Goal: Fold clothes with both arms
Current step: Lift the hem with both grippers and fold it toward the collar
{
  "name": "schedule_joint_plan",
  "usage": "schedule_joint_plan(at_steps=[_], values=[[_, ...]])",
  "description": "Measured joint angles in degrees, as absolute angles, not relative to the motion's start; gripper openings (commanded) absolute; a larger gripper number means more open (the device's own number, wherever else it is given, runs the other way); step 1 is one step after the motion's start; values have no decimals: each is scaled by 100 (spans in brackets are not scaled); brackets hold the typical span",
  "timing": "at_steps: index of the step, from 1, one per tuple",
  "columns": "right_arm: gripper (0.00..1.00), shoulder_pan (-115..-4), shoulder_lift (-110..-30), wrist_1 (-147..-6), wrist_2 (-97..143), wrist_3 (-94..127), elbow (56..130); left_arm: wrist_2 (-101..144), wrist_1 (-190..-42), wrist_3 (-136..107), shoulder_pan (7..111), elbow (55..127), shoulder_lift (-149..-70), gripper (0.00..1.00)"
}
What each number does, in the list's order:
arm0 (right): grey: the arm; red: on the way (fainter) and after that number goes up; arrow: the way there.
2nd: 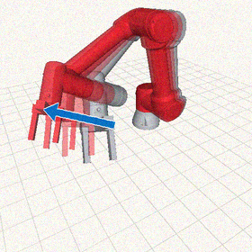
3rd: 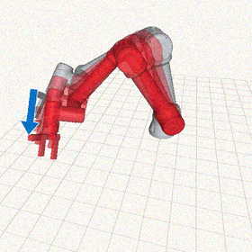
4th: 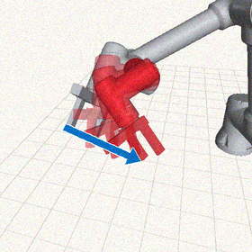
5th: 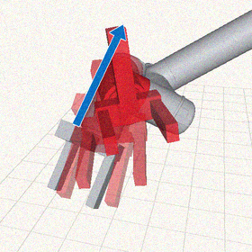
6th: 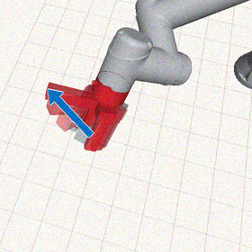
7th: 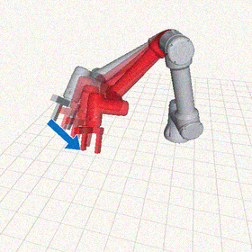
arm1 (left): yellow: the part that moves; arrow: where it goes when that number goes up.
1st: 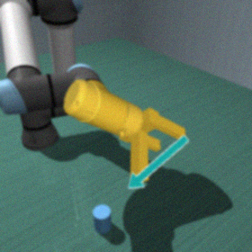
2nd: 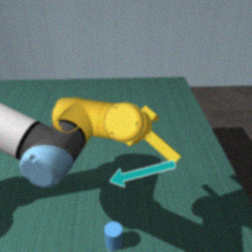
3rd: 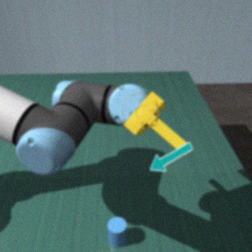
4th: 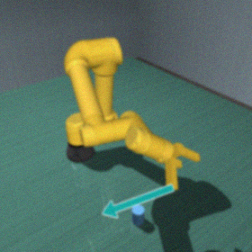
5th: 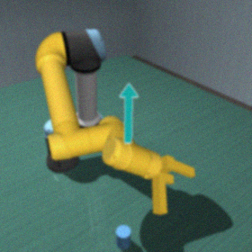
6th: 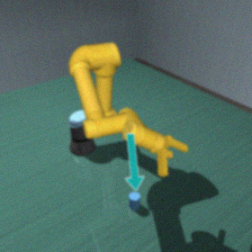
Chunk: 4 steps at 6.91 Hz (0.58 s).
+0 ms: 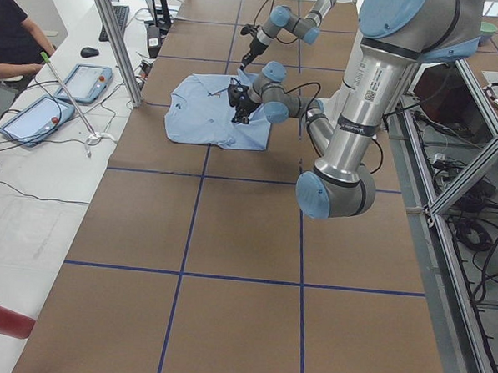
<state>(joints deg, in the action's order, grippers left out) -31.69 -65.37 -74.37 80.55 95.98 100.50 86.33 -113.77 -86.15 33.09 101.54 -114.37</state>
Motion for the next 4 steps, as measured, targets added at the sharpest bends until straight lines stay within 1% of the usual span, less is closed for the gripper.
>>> schedule_joint_plan(at_steps=[2, 4], values=[[0, -3859, -5689, -7402, 8247, 9132, 8660, 8629, -11918, -8314, 3851, 9217, -11805, 0], [0, -4125, -4989, -6866, 8262, 9006, 7369, 8605, -12310, -8139, 4160, 8426, -12187, 0]])
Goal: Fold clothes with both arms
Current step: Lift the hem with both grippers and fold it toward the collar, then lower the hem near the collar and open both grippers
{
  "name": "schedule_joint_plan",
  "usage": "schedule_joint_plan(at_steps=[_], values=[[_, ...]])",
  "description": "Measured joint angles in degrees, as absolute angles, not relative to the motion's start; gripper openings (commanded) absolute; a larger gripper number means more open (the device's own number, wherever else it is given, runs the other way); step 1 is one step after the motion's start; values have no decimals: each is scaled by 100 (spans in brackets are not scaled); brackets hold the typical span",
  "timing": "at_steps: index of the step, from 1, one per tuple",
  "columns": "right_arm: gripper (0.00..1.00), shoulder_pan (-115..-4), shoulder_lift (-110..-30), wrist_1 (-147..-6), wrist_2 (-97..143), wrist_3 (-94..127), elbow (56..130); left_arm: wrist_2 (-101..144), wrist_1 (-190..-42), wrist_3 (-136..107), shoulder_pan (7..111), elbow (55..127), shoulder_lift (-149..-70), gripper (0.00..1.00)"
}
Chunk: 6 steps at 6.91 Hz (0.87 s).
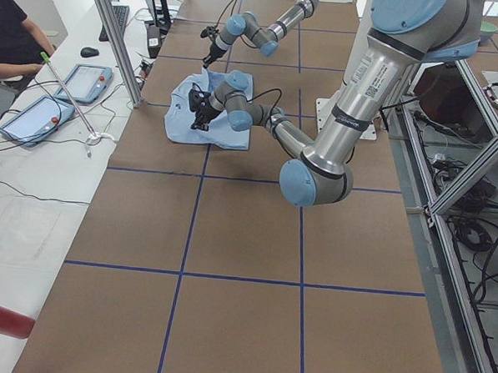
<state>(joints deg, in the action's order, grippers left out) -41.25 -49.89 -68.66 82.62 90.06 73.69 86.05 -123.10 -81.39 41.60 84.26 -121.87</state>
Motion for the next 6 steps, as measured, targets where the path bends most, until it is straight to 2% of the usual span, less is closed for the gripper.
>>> schedule_joint_plan(at_steps=[2, 5, 6], values=[[0, -4250, -4695, -6494, 8258, 8957, 6724, 8420, -12996, -8069, 4244, 7468, -12509, 0], [0, -4309, -4563, -6428, 8220, 8857, 6435, 8338, -13259, -8068, 4229, 6775, -12866, 0], [0, -4324, -4563, -6426, 8219, 8770, 6417, 8339, -13267, -8068, 4217, 6696, -12910, 6]])
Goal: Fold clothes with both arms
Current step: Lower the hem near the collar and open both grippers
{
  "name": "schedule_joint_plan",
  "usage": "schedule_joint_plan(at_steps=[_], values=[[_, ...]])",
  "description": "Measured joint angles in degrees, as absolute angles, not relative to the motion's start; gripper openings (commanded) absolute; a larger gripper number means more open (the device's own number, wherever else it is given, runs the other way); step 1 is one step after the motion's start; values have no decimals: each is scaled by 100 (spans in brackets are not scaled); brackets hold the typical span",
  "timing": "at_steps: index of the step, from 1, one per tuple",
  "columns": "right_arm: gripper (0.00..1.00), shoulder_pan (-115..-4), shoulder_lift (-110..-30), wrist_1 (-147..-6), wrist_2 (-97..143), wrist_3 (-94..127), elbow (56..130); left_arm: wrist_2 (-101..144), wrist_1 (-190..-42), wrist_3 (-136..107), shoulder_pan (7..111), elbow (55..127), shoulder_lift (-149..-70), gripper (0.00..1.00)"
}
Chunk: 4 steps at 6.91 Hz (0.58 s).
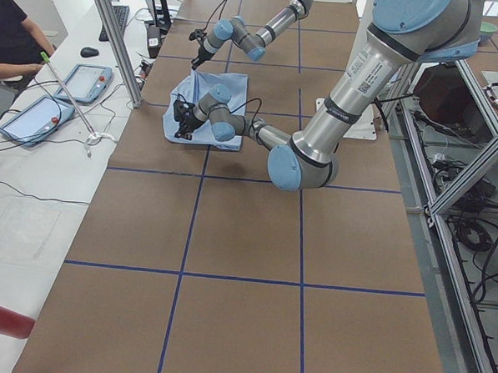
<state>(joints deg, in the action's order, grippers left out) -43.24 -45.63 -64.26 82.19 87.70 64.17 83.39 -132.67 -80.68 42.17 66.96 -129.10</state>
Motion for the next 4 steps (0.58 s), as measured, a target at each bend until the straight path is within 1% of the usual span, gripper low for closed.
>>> schedule_joint_plan(at_steps=[1, 2, 3, 4], values=[[0, -4345, -4563, -6425, 8220, 8679, 6404, 8340, -13270, -8068, 4208, 6662, -12925, 14], [27, -4343, -4574, -6425, 8228, 8636, 6396, 8343, -13278, -8068, 4199, 6650, -12928, 21], [40, -4318, -4585, -6425, 8233, 8620, 6398, 8349, -13333, -8071, 4197, 6648, -12917, 24], [40, -4278, -4580, -6425, 8228, 8618, 6418, 8359, -13443, -8074, 4209, 6647, -12894, 25]])
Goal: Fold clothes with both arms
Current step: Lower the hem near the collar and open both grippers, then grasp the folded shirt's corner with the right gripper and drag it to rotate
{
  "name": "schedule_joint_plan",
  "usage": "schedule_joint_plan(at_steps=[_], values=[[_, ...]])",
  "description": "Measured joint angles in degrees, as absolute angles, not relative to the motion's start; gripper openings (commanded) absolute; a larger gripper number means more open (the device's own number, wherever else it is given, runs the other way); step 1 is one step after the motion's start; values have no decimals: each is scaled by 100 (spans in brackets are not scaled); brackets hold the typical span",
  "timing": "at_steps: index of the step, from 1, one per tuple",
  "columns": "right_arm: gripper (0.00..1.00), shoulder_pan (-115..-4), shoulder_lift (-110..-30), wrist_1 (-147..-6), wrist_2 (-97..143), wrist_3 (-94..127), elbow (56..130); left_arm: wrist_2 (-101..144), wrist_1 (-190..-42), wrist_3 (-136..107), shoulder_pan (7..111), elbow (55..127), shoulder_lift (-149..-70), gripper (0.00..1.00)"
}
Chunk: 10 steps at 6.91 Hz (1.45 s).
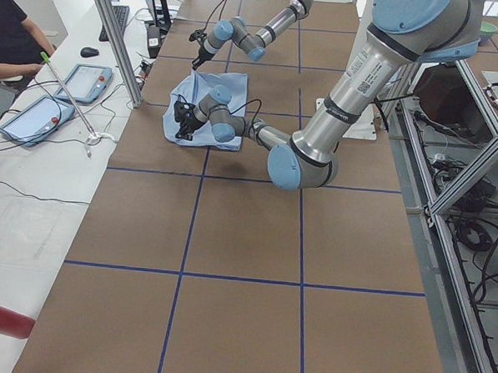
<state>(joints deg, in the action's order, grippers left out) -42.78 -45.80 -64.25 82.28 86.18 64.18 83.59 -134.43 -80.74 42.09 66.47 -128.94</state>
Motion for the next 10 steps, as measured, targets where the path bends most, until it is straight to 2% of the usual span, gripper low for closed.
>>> schedule_joint_plan(at_steps=[1, 2, 3, 5, 6, 8, 10], values=[[41, -4251, -4592, -6423, 8224, 8626, 6506, 8374, -13594, -8073, 4243, 6677, -12857, 25], [51, -4221, -4732, -6416, 8234, 8644, 6806, 8517, -13753, -8071, 4320, 6805, -12813, 28], [61, -4073, -5228, -6411, 8257, 8679, 7532, 8883, -13827, -8088, 4429, 7125, -12700, 28], [65, -3545, -6625, -6408, 8261, 9173, 9209, 9354, -13823, -8119, 4533, 7967, -12210, 29], [66, -3324, -7055, -6405, 8251, 9601, 9699, 9405, -13817, -8167, 4537, 8171, -12066, 29], [66, -3017, -7349, -6400, 8217, 10053, 9988, 9421, -13796, -8299, 4541, 8426, -11890, 29], [65, -2929, -7350, -6399, 8210, 10107, 9861, 9422, -13775, -8333, 4536, 8536, -11815, 29]])
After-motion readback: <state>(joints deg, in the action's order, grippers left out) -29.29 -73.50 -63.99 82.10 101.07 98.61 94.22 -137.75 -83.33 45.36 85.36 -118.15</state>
